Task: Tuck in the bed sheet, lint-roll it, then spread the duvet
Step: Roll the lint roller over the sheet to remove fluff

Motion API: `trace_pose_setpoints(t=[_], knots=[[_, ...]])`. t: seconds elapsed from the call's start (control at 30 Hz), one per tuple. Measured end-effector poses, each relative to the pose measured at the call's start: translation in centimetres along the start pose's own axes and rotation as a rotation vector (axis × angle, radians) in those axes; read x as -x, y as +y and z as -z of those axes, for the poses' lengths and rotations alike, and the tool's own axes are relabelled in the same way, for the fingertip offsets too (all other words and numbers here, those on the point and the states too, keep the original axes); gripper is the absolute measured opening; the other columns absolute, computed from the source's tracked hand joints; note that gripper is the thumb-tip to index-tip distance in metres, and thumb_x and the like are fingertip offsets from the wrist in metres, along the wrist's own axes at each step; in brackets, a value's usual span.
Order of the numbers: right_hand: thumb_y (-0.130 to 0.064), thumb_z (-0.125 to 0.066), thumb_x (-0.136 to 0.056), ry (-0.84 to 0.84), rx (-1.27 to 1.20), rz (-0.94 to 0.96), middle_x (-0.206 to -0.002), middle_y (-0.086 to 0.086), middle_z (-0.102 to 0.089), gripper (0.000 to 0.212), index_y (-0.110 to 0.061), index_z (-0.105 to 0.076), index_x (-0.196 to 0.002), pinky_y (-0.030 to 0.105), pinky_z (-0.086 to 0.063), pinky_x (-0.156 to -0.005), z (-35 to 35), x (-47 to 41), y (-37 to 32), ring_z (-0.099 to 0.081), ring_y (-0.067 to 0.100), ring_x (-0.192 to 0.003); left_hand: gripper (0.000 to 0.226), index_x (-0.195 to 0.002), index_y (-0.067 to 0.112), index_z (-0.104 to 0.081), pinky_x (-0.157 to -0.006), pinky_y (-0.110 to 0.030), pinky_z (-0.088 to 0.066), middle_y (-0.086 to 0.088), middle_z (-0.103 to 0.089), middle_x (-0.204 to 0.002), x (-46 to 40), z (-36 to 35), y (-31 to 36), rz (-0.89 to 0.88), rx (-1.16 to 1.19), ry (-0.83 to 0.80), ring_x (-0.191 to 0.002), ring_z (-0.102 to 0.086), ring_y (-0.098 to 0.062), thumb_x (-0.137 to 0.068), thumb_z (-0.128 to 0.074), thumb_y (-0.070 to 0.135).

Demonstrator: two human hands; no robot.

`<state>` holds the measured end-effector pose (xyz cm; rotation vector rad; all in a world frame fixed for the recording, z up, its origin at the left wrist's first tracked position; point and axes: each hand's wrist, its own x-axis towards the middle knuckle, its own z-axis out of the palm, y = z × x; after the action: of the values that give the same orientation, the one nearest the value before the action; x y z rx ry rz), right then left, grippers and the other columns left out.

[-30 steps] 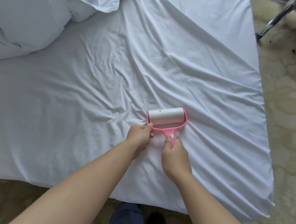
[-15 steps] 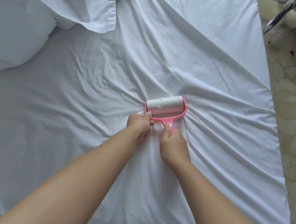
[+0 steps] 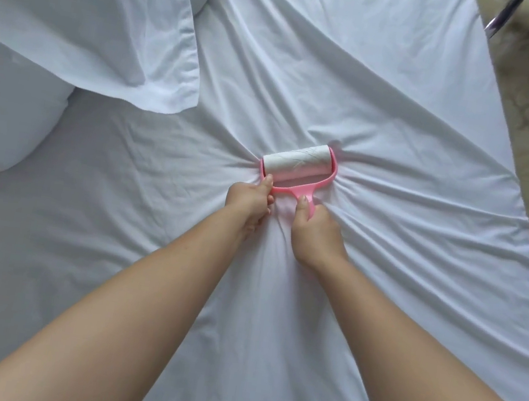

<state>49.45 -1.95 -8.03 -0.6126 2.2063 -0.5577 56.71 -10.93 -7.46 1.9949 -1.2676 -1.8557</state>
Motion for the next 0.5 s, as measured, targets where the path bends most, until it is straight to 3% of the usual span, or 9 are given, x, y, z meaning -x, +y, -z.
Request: trace_pose_setpoints(t=[0.2,0.4,0.5], knots=[[-0.048,-0.022,-0.101,-0.006,-0.012,0.017,-0.129,0.018,-0.054,0.055,-0.008,-0.048,-0.128,0.036,-0.035,-0.082,0.5,0.9,0.3,-0.05,0.034,-0.119,0.043,-0.061,0.015,-0.049,-0.04,-0.022,-0.023,0.0,-0.047,-0.055,1.2,-0.1,-0.2,-0.003,-0.02,0.027,-0.043,-0.036,-0.013,-0.097,-0.052,0.039],[-0.05,-0.021,-0.101,-0.008,0.038,0.028,-0.127,0.018,-0.055,0.057,-0.007,-0.05,-0.125,0.036,-0.036,-0.081,0.9,5.4,3.9,-0.052,0.034,-0.115,0.039,-0.064,0.014,-0.054,-0.04,-0.021,-0.027,0.009,-0.046,-0.037,5.1,-1.1,-4.3,0.022,0.022,0.04,-0.039,-0.037,-0.009,-0.097,-0.053,0.035],[-0.05,-0.022,-0.101,-0.011,0.029,0.027,-0.126,0.017,-0.056,0.056,-0.007,-0.051,-0.123,0.036,-0.036,-0.081,1.1,8.1,6.3,-0.052,0.033,-0.114,0.034,-0.077,0.01,-0.064,-0.045,-0.024,-0.029,0.001,-0.053,-0.057,7.2,-1.9,-6.8,0.04,0.014,0.055,-0.05,-0.043,-0.013,-0.096,-0.054,0.036]])
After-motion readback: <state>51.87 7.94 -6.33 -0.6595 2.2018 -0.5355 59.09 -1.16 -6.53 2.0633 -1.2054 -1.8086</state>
